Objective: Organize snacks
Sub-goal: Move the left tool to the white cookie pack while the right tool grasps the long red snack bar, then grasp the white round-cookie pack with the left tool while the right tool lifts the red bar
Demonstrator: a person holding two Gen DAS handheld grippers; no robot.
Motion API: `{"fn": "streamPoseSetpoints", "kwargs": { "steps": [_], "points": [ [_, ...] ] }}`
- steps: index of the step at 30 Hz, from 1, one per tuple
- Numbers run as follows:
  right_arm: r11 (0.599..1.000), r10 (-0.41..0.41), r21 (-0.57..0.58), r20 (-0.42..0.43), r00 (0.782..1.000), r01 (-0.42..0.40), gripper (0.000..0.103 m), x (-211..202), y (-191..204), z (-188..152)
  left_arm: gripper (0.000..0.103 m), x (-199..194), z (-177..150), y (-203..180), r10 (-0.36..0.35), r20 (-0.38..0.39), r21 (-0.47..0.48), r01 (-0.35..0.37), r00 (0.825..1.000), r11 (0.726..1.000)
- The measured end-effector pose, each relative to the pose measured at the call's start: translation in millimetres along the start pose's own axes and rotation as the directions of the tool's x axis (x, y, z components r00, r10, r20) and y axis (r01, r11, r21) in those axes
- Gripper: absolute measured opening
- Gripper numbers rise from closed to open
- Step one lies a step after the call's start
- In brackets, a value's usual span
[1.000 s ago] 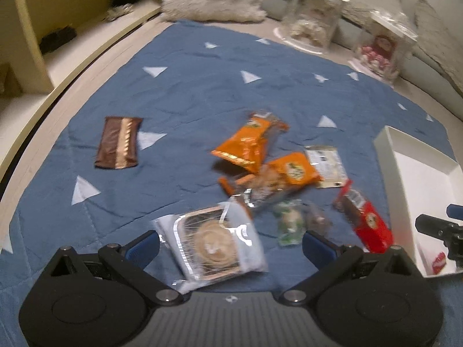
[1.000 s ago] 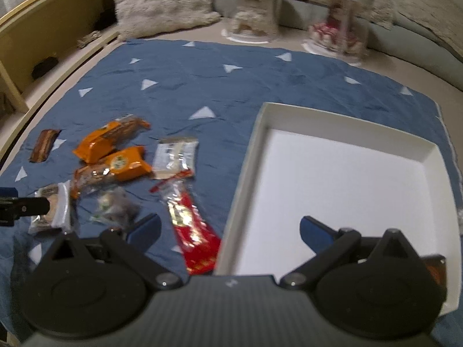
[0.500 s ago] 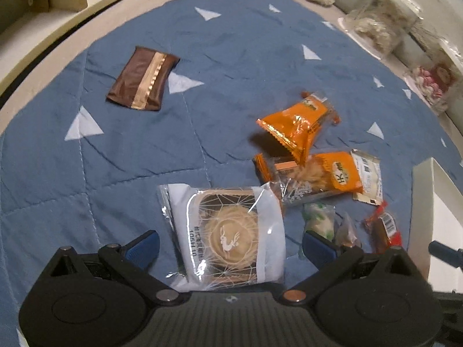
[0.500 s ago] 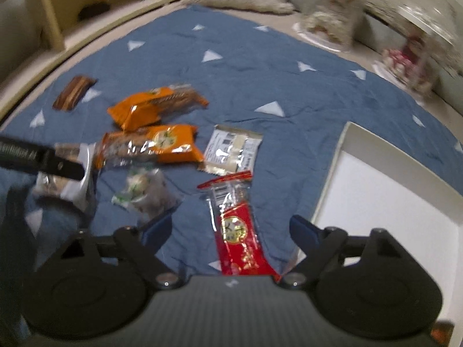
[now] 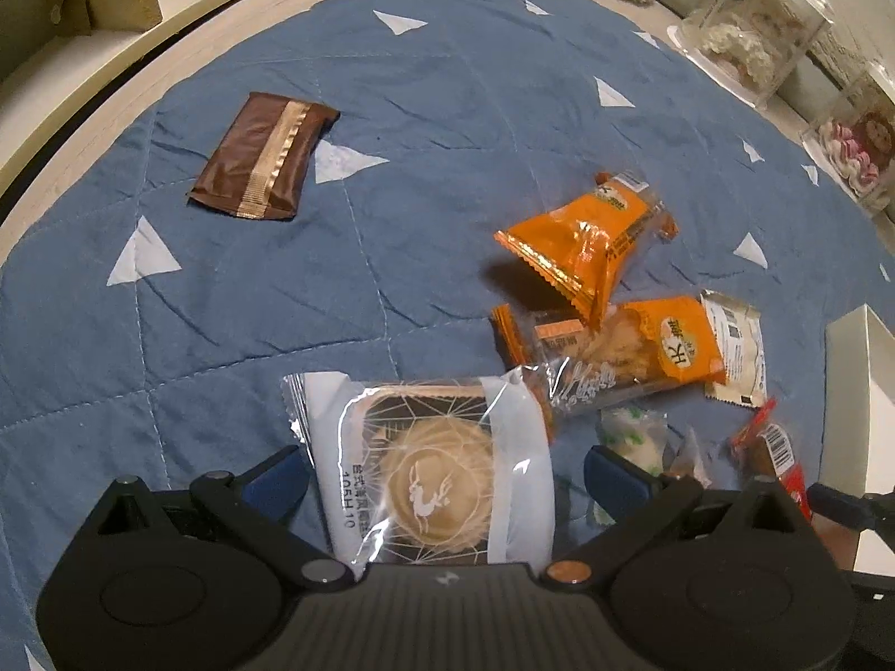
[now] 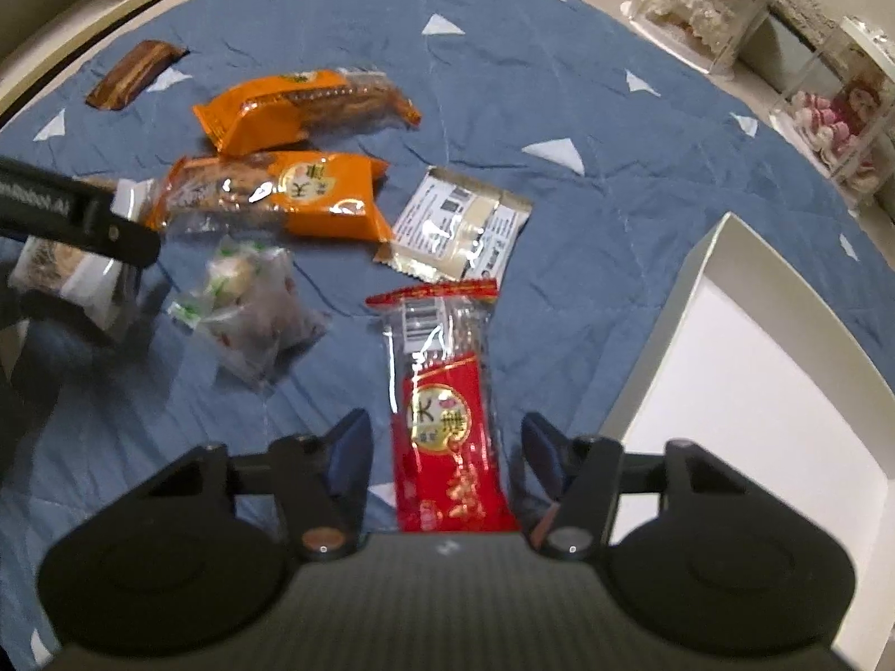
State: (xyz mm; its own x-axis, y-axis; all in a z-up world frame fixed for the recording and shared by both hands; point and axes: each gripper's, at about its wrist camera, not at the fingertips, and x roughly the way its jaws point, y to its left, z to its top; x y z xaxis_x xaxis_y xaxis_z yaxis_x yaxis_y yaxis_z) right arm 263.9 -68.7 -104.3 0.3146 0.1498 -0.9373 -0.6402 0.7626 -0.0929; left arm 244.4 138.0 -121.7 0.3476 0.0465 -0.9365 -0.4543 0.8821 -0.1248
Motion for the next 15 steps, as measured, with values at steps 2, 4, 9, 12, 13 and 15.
{"fn": "streamPoseSetpoints", "kwargs": {
  "steps": [2, 4, 9, 12, 13, 15],
  "points": [
    [1.000, -0.009, 0.000, -0.002, 1.000, 0.009, 0.055, 2.4, 0.1, -0.2, 0.102, 0.2, 0.1, -1.1, 0.001, -0.003, 0.007, -0.001, 1.000, 1.000],
    [1.000, -0.003, 0.003, -0.007, 1.000, 0.003, 0.049, 4.4, 0.1, -0.1, 0.102, 0.5, 0.1, -1.7, -0.001, -0.001, 0.005, 0.001, 1.000, 1.000],
    [1.000, 0.006, 0.004, -0.003, 1.000, -0.006, 0.043, 1.5, 1.4, -0.8, 0.098, 1.0, 0.1, -0.8, -0.003, -0.002, 0.009, 0.003, 1.000, 1.000],
    [0.998, 0.036, 0.055, 0.003, 0.999, -0.036, 0.041, -4.0, -3.5, 0.2, 0.097, 0.7, -0.7, 2.3, -0.007, 0.000, 0.022, 0.007, 1.000, 1.000],
    [0.995, 0.054, 0.086, 0.006, 0.999, -0.054, 0.041, -6.6, -6.0, 0.5, 0.096, 0.9, -1.1, 3.1, -0.008, 0.001, 0.030, 0.008, 1.000, 1.000],
    [0.986, 0.084, 0.147, 0.007, 0.996, -0.084, 0.041, -9.6, -10.5, 1.1, 0.095, 0.9, -1.7, 5.1, -0.009, 0.002, 0.040, 0.008, 1.000, 0.999]
  ]
}}
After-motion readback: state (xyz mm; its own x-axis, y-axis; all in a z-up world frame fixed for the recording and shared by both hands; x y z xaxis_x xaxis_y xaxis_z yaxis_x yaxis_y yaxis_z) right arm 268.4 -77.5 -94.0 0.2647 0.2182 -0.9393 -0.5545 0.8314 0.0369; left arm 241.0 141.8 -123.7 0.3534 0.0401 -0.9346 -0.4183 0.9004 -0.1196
